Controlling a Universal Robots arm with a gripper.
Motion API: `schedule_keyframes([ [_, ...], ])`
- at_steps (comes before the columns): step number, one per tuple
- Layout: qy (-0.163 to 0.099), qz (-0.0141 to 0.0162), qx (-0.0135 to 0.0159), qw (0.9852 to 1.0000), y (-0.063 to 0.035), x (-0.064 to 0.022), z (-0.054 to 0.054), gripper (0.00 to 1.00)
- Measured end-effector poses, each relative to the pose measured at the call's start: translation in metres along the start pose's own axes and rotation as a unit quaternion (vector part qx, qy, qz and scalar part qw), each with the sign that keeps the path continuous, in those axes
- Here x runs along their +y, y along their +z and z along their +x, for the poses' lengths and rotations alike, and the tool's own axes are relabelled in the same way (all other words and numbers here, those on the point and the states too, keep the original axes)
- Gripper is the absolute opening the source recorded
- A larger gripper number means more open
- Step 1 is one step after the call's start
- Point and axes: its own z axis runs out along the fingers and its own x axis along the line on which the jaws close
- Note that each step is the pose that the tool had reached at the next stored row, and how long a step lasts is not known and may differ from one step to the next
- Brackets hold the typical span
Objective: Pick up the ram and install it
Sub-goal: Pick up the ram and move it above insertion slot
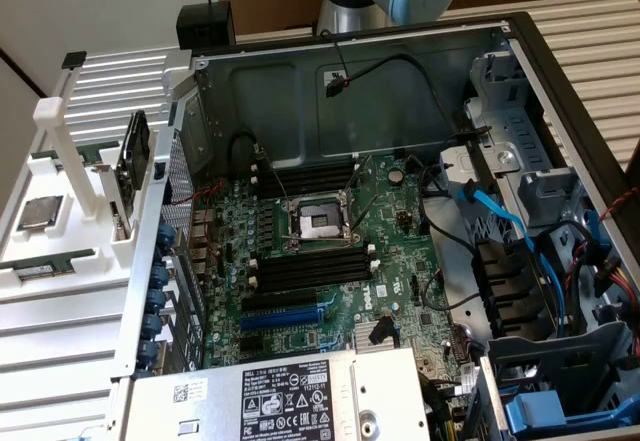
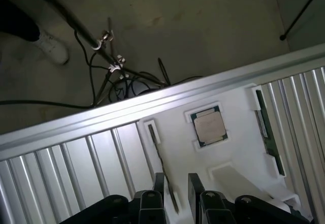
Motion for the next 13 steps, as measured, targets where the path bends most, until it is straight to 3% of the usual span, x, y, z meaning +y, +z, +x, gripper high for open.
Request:
schedule_keyframes([
  [3, -0.006, -0.0008, 0.0000, 1.0000, 0.0054, 0.0001, 0.000, 0.33],
  [5, -0.016, -0.0031, 0.0004, 0.9999, 0.0080, 0.0001, 0.001, 0.33],
  [9, -0.040, -0.0146, 0.0031, 0.9991, 0.0113, 0.0001, 0.001, 0.33],
  [13, -0.057, -0.0213, 0.0045, 0.9981, 0.0168, -0.0019, 0.002, 0.33],
])
